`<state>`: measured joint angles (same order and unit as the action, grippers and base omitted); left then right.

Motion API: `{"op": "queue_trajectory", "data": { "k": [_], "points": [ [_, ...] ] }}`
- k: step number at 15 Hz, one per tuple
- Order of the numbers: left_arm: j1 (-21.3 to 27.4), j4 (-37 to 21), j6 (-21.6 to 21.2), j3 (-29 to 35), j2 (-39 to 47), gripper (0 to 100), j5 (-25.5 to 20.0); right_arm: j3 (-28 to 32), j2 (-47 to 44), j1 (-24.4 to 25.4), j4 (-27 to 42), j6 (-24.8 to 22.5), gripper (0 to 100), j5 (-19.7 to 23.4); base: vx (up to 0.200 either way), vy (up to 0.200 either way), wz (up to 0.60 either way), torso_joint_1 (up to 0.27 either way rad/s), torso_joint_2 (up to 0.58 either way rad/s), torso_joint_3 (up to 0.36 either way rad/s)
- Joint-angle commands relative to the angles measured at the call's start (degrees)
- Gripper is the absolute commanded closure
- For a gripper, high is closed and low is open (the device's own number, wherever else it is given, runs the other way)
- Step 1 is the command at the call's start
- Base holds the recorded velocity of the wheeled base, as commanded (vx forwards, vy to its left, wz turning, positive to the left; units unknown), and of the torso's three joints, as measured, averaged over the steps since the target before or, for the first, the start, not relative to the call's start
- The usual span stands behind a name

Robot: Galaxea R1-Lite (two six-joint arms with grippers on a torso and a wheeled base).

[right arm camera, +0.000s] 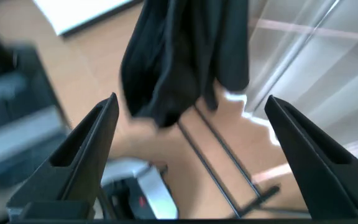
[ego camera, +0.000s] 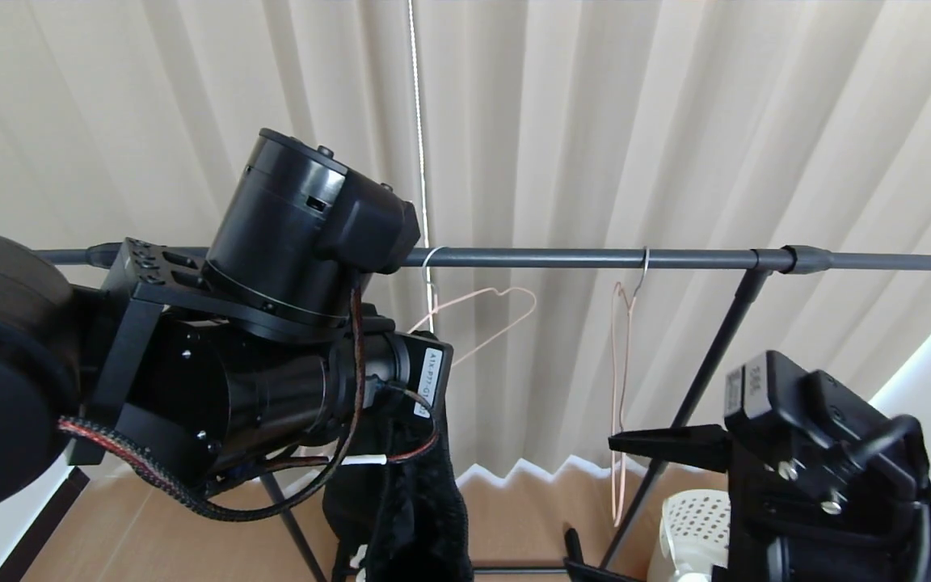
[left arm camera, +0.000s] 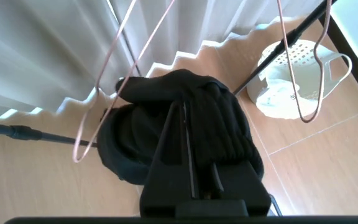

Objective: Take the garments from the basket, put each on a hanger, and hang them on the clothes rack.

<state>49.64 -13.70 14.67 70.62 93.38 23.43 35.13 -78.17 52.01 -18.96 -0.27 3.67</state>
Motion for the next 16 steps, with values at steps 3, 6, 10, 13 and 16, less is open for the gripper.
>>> {"op": "queue_trajectory", "data": {
  "k": [3,6,10,13,16],
  "points": [
    [1.1,0.1,0.0,0.0,0.0,100,0.0,0.0,-9.9,3.4,-6.6,3.0,0,-5.3,0.000,0.000,0.00,0.000,0.00,0.000],
    [1.2,0.2,0.0,0.0,-0.1,100,-0.1,-0.2,-11.3,3.1,-6.2,2.8,0,-5.6,0.000,0.000,0.00,0.000,0.00,0.000],
    [1.2,0.3,0.2,0.3,-0.2,100,-0.3,-0.2,-16.1,1.3,-6.5,2.7,0,-6.1,0.000,0.000,0.00,0.000,0.00,0.000],
    [1.2,0.3,0.3,0.3,-0.3,100,-0.4,0.4,-20.3,0.5,-7.0,2.8,0,-7.9,0.000,0.000,0.00,0.000,0.00,0.000],
    [1.2,0.3,0.3,0.2,-0.5,100,-0.4,0.4,-21.8,0.4,-8.4,2.8,0,-8.3,0.000,0.000,0.00,0.000,0.00,0.000]
  ]
}}
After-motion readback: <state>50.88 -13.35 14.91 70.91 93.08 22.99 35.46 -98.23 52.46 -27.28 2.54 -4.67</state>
